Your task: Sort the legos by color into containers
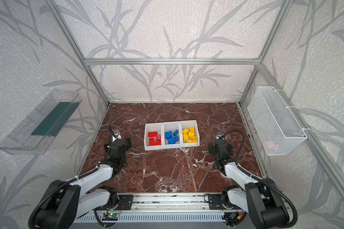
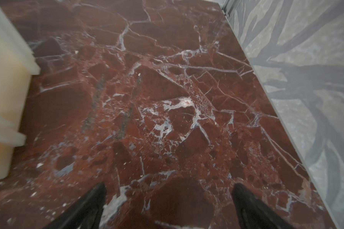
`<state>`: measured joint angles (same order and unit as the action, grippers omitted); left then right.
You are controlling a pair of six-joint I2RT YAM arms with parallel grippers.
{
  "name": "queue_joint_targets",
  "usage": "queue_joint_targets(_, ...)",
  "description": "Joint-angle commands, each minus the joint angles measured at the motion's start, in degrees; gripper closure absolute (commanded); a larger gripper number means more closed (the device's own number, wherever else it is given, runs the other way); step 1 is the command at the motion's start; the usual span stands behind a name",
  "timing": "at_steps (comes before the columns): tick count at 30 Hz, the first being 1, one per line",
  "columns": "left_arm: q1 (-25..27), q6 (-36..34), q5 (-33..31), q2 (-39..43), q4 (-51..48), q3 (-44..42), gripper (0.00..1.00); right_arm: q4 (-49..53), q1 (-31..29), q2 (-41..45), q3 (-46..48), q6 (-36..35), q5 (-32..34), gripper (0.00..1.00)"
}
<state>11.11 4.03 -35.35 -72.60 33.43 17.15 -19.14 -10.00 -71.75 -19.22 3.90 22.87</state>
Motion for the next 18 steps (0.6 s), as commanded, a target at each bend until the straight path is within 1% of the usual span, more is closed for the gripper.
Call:
queue_joint_targets(1,-1.9,-1.4,2.6,-6.8,11.3,3.9,0.01,-15.6,1.6,-5.2,-4.4,-2.9,-2.7,0.01)
queue_joint_targets(2,-2.4,-3.1,4.3,-8.0,10.6,5.2,0.01,-18.4,2.0,-7.5,-4.7,-3.2,-1.9,0.01)
queue_joint_targets(3,-2.9,-5.4,6.8,-9.7,12.8,5.6,0.01,-21.9,3.4,-10.2,-4.2,-1.4,-3.7,0.01)
queue_joint_targets(4,-3.5,-5.7,8.7,-11.2,14.7,5.4,0.01,-31.3,4.1,-13.7,-2.8,-2.9,-5.8,0.01)
queue_joint_targets(5,-5.3,-5.4,12.2,-14.0,19.3,4.6,0.01,-30.9,3.3,-15.0,-3.1,-4.6,-7.9,0.01)
queue_joint_targets(6,-7.4,-4.5,14.9,-16.2,23.0,3.8,0.01,-21.9,3.3,-14.1,-5.6,-5.7,-12.4,0.01)
queue_joint_targets(7,-9.5,-1.2,17.3,-16.2,20.7,3.6,0.01,-30.2,3.1,-16.3,-3.6,-6.6,-13.1,0.01)
queue_joint_targets(8,-11.3,0.5,18.7,-17.1,22.2,3.7,0.01,-40.2,3.0,-19.6,-1.2,-7.5,-13.5,0.01)
queue_joint_targets(9,-11.4,0.0,19.3,-17.9,24.2,3.2,0.01,-37.2,3.0,-19.0,-1.5,-6.9,-12.7,0.01)
queue_joint_targets(10,-11.4,0.3,19.5,-17.4,22.7,3.5,0.01,-29.6,3.0,-16.7,-3.4,-6.2,-12.5,0.01)
queue_joint_targets(11,-11.4,0.7,19.5,-16.8,21.1,3.8,0.01,-26.7,3.2,-15.4,-4.4,-6.2,-13.2,0.01)
queue_joint_targets(13,-11.4,0.0,19.4,-17.7,23.5,3.4,0.01,-37.6,3.2,-18.8,-1.6,-6.7,-13.1,0.01)
queue_joint_targets(14,-11.4,0.0,19.4,-17.5,23.2,3.4,0.01,-38.5,3.2,-19.3,-1.4,-6.9,-13.1,0.01)
queue_joint_targets(16,-11.4,0.2,19.4,-17.3,22.5,3.5,0.01,-30.5,3.2,-16.7,-3.2,-6.2,-13.0,0.01)
queue_joint_targets(17,-11.4,0.0,19.3,-17.6,23.4,3.4,0.01,-28.0,3.2,-15.7,-3.9,-6.3,-13.1,0.01)
queue_joint_targets(18,-11.3,0.0,19.3,-17.5,23.2,3.4,0.01,-30.7,3.2,-16.5,-3.2,-6.2,-13.0,0.01)
